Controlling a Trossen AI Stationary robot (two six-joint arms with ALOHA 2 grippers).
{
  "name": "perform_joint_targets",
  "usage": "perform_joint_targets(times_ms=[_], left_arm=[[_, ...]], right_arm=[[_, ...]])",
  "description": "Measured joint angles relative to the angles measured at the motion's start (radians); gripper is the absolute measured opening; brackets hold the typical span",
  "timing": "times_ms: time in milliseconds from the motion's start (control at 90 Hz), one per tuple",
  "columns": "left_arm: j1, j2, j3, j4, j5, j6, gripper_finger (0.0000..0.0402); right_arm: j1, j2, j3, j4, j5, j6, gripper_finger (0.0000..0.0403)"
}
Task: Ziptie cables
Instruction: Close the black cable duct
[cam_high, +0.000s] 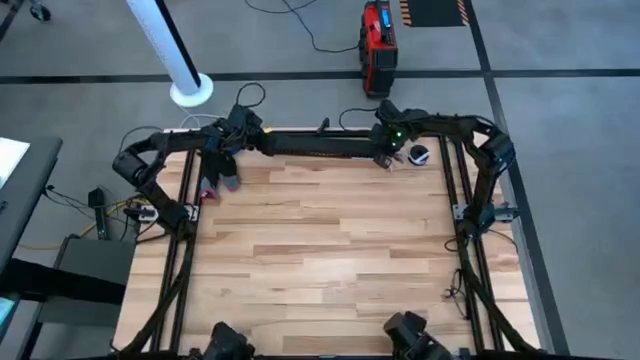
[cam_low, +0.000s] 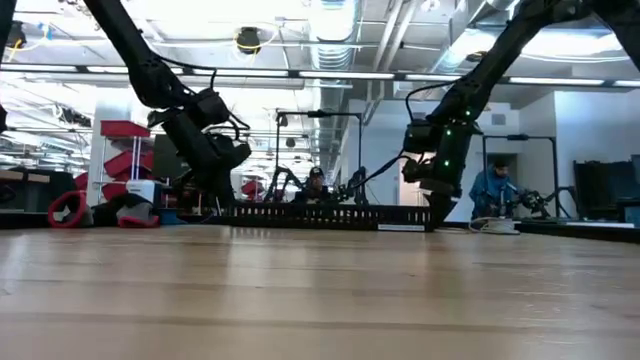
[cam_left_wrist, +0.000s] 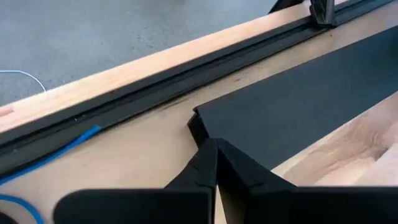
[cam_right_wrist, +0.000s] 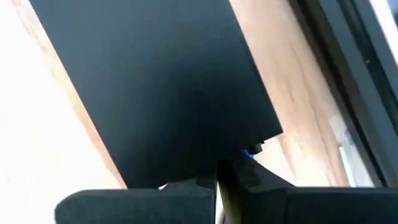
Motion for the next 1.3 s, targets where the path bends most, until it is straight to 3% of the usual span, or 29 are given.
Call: perform_joint_targets(times_ms=[511, 1300], left_arm=[[-0.061, -0.012, -0.001, -0.055, 0.000, -0.033, 0.0000], [-0.067, -0.090, -0.007, -0.097, 0.035, 0.018, 0.0000]], right_arm=[[0.042, -0.047, -0.009, -0.100, -0.001, -0.015, 0.0000], [0.039, -0.066, -0.002, -0.226, 0.024, -0.021, 0.0000]])
